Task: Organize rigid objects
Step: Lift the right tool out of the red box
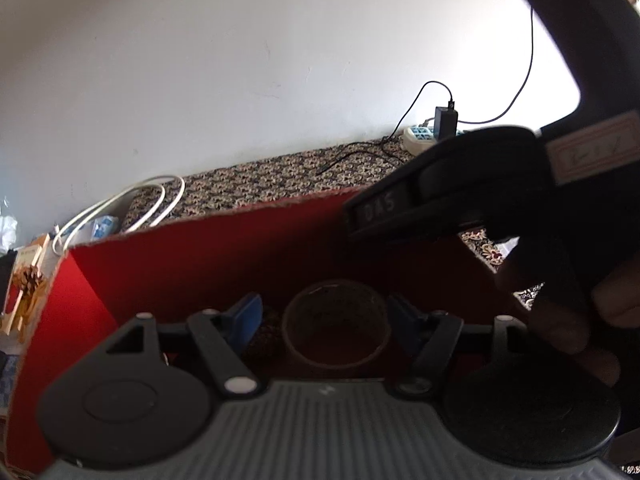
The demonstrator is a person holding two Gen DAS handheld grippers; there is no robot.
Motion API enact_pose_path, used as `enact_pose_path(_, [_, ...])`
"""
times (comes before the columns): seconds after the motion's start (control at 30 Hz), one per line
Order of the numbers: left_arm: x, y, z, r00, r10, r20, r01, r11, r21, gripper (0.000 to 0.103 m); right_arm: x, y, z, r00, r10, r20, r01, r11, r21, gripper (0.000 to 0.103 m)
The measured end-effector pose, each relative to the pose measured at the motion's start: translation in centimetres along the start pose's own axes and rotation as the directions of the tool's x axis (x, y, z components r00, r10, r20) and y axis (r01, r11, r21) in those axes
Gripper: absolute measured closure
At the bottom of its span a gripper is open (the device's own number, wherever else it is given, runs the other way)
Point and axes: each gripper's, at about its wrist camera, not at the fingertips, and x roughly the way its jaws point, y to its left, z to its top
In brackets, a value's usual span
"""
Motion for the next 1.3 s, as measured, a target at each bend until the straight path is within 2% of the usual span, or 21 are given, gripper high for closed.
enact_pose_path(0.03, [0.1, 0.1, -0.1, 1.000, 0.002, -0.003, -0.002, 1.000, -0.005, 0.036, 0.0, -0.1, 0.0, 1.000, -0.003, -0.004, 0.003, 1.000, 0.001, 0.100])
enact_pose_path(0.1, [0.0, 0.1, 0.0, 1.000, 0.001, 0.005, -0.001, 1.000, -0.007, 0.031, -0.2, 0.0, -0.1, 1.000, -0.007, 0.002, 0.007, 1.000, 0.010, 0.101])
enact_pose_path(0.43, [0.5, 0.0, 0.4, 0.999, 0.042, -0.022, -0.042, 0.999, 0.008, 0.027, -0.3, 0.5, -0.4, 0.999, -0.029, 0.017, 0.030, 0.999, -0.013, 0.101])
enact_pose_path(0.67, [0.8, 0.1, 0.4, 0.999, 0.043, -0.031, -0.042, 0.999, 0.006, 0.027, -0.3, 0.9, -0.5, 0.999, -0.037, 0.018, 0.038, 0.999, -0.033, 0.099])
enact_pose_path(0.83, [1.0, 0.4, 0.5, 0.998, 0.042, -0.039, -0.043, 0.999, -0.008, 0.027, -0.4, 0.2, -0.5, 1.000, -0.005, 0.029, 0.005, 1.000, 0.003, 0.098])
enact_pose_path(1.0, [0.6, 0.3, 0.6, 0.998, 0.045, -0.041, -0.046, 0.998, -0.030, 0.028, -1.0, 0.2, -0.6, 0.999, -0.022, 0.040, 0.021, 1.000, 0.006, 0.098])
enact_pose_path(1.07, [-0.1, 0.2, 0.5, 0.998, 0.050, -0.029, -0.051, 0.998, -0.034, 0.028, -1.6, 0.2, -0.8, 0.998, -0.020, 0.052, 0.019, 1.000, 0.007, 0.094])
enact_pose_path(1.3, [-2.8, -0.8, 0.2, 0.994, 0.104, 0.022, -0.104, 0.995, -0.003, 0.028, -4.1, -0.2, -1.2, 0.997, 0.016, 0.073, -0.018, 0.999, 0.029, 0.094])
